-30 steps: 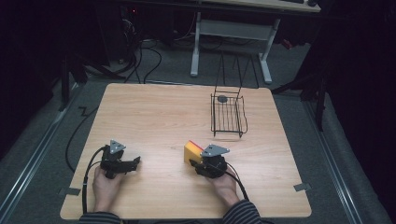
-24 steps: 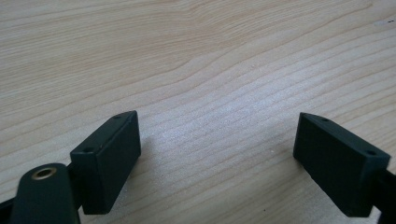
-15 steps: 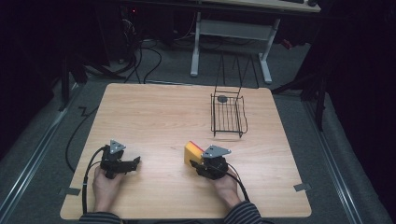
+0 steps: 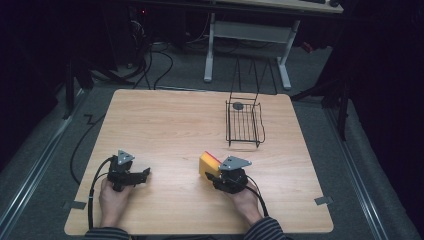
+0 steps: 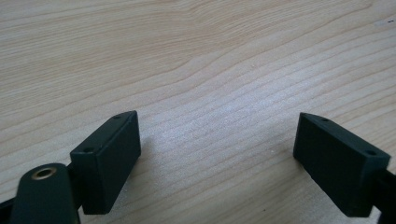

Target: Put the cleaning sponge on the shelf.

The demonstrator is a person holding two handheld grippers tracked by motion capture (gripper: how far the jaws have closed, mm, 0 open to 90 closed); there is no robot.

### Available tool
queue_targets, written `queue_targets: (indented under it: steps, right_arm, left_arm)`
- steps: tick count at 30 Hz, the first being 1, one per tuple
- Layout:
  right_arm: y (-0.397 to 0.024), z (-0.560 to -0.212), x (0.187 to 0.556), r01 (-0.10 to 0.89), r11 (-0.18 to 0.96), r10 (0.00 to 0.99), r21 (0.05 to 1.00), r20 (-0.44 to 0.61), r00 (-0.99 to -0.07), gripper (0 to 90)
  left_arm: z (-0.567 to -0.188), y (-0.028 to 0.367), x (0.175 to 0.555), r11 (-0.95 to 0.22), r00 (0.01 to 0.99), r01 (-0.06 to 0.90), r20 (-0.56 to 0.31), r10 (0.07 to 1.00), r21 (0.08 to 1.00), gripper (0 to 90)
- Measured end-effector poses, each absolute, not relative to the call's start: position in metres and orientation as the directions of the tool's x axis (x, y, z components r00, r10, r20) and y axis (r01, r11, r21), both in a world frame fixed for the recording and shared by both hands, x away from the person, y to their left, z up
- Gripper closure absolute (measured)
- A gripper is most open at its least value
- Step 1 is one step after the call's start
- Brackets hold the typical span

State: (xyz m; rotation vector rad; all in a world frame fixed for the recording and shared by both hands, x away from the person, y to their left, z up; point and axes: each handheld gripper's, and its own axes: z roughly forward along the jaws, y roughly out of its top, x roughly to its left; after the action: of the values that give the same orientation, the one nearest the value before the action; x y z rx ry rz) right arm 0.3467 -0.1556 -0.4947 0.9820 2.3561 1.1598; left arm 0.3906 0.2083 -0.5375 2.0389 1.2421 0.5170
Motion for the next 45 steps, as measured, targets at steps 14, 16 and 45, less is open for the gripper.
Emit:
queue_targets:
  steps: [14, 16, 45]
  right_arm:
    - [-0.168, -0.479, 0.339, 0.429, 0.422, 0.709, 0.799, 0.004, -0.705, 60.5]
    - [-0.171, -0.475, 0.338, 0.423, 0.421, 0.710, 0.802, -0.001, -0.704, 60.5]
    - [-0.207, -0.430, 0.344, 0.395, 0.388, 0.753, 0.833, -0.039, -0.657, 60.5]
  left_arm:
    - [-0.537, 0.208, 0.391, -0.309, 0.464, 0.613, -0.015, 0.885, 0.727, 15.5]
    - [-0.537, 0.208, 0.391, -0.309, 0.465, 0.613, -0.015, 0.885, 0.727, 15.5]
    - [-0.538, 0.208, 0.391, -0.306, 0.463, 0.613, -0.017, 0.886, 0.729, 15.5]
